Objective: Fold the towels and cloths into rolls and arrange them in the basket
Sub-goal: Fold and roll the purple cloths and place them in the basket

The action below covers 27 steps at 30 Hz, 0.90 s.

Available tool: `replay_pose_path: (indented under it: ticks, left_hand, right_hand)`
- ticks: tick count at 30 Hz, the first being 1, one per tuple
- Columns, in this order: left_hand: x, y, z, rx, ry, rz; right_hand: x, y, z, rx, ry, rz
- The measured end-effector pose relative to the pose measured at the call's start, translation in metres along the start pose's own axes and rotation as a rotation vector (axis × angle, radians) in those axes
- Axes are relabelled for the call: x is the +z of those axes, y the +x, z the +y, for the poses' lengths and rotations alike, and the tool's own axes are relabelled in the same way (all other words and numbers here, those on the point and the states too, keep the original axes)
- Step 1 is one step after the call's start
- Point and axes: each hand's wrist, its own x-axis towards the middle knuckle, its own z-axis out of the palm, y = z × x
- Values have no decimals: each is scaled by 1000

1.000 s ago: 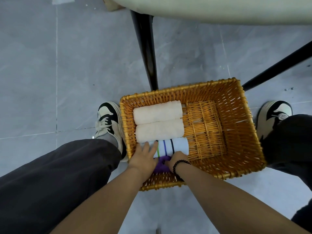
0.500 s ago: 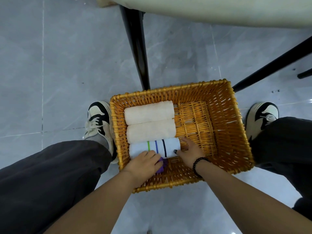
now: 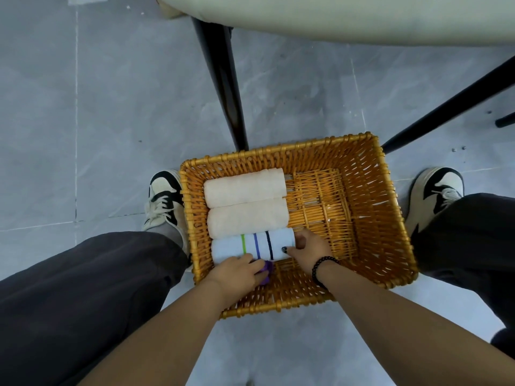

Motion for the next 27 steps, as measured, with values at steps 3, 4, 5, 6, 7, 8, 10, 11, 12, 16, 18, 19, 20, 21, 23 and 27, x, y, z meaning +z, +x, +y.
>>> replay_pose_path:
  ticks: [3,4,5,6,7,8,10,11,12,16,18,19,20,21,23,27]
  left_hand:
    - [-1,2,-4,-18,-40,-1]
    - [0,0,-6,-42,-74,17]
    - [4,-5,-7,-82,-115,44]
    - [6,-11,-7,-133,-148,108]
    - [8,-18,-7,-190,-152,222]
    - [8,-24,-6,-271,-131,333]
    - [5,-33,-3,-482,-171,500]
    - [4,-35,-2,-587,-220,562]
    - [2,-37,-1,-676,-261,601]
    - [-7,-41,0,-942,-561,713]
    - [-20,-41,-3,-1014,-866,671]
    - [-26,-41,-5,-1034,-983,628]
    - [-30,-40,-7,-1041,-1038,593]
    - [-32,-40,-8,-1036,-1044,569]
    - [-30,-40,-12,-1012,-1021,528]
    - [-29,-34,-21,-980,-961,534]
  right_hand:
    - [-8,-2,9,29,-137,-117]
    - [-13,-4,10,37,-205,-142]
    - [-20,-6,12,44,-241,-151]
    - [-27,-8,15,41,-254,-141]
    - [-34,-11,18,23,-253,-104]
    - [-43,-15,21,-7,-247,-42]
    - [-58,-21,25,-85,-246,99]
    - [-64,-24,26,-114,-262,155]
    - [-70,-26,25,-138,-295,205]
    - [-94,-36,16,-216,-485,429]
    - [-106,-40,14,-229,-506,497]
    - [-110,-41,16,-226,-530,514]
    - [-114,-41,19,-209,-540,527]
    - [-118,-42,22,-177,-522,535]
    - [-127,-44,28,-96,-389,470]
    - [-137,-55,44,-67,-226,325]
